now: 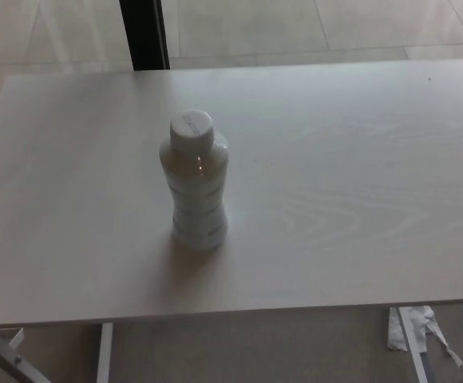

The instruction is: Pick up a bottle and hand it

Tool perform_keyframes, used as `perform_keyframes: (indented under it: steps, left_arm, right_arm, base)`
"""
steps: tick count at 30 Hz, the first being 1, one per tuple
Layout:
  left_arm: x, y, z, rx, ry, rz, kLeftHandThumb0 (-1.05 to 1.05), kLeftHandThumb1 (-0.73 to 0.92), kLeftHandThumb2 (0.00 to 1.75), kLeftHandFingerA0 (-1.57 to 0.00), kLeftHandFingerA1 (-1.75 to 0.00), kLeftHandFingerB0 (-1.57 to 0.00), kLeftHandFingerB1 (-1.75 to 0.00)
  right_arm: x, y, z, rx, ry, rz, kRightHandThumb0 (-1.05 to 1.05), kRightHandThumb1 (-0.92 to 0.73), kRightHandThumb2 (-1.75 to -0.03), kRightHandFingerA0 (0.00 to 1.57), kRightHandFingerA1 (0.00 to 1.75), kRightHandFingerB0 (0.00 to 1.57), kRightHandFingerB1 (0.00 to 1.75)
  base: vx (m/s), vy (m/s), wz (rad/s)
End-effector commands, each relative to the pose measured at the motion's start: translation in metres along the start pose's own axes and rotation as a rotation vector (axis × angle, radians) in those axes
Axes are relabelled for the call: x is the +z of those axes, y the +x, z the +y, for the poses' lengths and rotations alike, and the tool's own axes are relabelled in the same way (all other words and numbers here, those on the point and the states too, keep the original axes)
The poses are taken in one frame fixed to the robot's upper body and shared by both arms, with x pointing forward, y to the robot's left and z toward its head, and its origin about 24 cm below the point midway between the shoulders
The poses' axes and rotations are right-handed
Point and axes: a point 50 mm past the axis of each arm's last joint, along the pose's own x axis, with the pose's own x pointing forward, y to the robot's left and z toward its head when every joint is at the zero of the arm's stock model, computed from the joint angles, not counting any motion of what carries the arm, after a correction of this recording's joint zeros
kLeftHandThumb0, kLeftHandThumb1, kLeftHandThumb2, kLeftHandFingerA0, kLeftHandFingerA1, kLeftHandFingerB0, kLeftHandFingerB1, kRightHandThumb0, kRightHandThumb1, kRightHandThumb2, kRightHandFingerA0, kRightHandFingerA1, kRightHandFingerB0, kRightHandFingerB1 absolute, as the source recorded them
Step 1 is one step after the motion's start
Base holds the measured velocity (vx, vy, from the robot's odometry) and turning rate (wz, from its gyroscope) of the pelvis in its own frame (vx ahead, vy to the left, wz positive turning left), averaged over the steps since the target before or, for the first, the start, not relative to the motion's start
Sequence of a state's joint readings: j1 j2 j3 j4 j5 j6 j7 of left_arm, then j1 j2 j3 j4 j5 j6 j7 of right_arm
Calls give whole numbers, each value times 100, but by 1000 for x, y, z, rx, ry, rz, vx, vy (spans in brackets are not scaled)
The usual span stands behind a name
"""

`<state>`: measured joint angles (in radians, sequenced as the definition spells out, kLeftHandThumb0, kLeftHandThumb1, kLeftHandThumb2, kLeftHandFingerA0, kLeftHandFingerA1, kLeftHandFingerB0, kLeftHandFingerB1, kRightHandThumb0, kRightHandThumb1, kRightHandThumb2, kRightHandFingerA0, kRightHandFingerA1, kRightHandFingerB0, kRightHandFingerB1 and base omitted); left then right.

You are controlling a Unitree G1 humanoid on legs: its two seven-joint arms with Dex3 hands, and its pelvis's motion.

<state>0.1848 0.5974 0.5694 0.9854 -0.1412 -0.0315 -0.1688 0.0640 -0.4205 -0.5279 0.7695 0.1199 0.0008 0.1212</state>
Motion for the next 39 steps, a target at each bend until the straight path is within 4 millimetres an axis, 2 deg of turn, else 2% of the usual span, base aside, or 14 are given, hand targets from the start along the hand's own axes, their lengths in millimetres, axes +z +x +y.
perform_keyframes:
  steps: [1,2,3,6,12,13,15,20,27,30,31,36,37,39]
  left_arm:
    - [43,0,-2,-73,45,-199,-78,35,79,-131,-113,-49,-51]
    - [57,-1,-6,-95,109,-237,-79,45,55,-148,-115,-53,-43]
    - [77,-5,-12,-146,131,-316,-81,43,55,-77,-103,-49,-42]
    - [107,-16,-25,-227,169,-453,-84,49,56,-63,-55,-39,-39]
    - [173,-50,-74,-453,244,-763,-90,54,58,-53,-47,-35,-32]
    - [183,-57,-84,-503,252,-796,-86,53,58,-48,-43,-34,-31]
    - [207,-87,-123,-689,248,-883,-80,44,83,-38,-50,-23,-42]
    - [215,-121,-173,-916,261,-937,-80,44,84,-27,-51,-19,-44]
    - [200,-151,-232,-1135,257,-899,-79,52,56,-16,-52,-12,-34]
    - [192,-155,-243,-1168,259,-868,-40,18,86,-2,-54,0,-51]
    - [187,-157,-250,-1180,258,-861,-78,51,57,-4,-46,-10,-31]
    - [183,-159,-258,-1191,267,-864,-80,53,56,-2,-46,-10,-32]
    - [182,-160,-258,-1195,264,-863,-75,41,87,-3,-43,-7,-38]
    - [183,-161,-257,-1195,267,-858,-78,53,56,-2,-45,-10,-32]
  right_arm:
    - [13,3,-3,8,54,-33,-73,-49,-61,101,161,31,61]
    - [14,3,-3,9,59,-37,-74,-49,-61,103,163,32,62]
    - [14,3,-4,10,57,-34,-76,-53,-57,111,155,32,63]
    - [15,3,-3,12,50,-36,-78,-52,-57,111,157,34,65]
    - [16,2,-1,16,47,-44,-78,-53,-57,108,160,35,67]
    - [15,3,-1,15,53,-43,-61,-33,-89,137,144,36,68]
    - [15,2,-1,19,56,-45,-78,-52,-57,110,159,33,66]
    - [18,4,1,23,74,-51,-59,-31,-89,139,144,37,69]
    - [18,5,2,17,65,-45,-77,-51,-60,108,159,35,66]
    - [19,5,3,21,79,-47,-78,-51,-59,111,155,36,67]
    - [18,5,3,25,72,-41,-77,-52,-57,114,154,35,66]
    - [20,7,4,26,58,-40,-76,-52,-57,111,155,35,64]
    - [20,7,5,27,64,-39,-75,-51,-57,111,156,36,63]
    - [20,7,5,27,61,-44,-76,-52,-57,110,155,35,64]
  base:
    - [0,0,0]
    - [0,0,0]
    - [0,0,0]
    - [0,0,0]
    - [0,0,0]
    - [0,0,0]
    - [0,0,0]
    - [0,0,0]
    - [0,0,0]
    - [0,0,0]
    - [0,0,0]
    - [0,0,0]
    - [0,0,0]
    - [0,0,0]
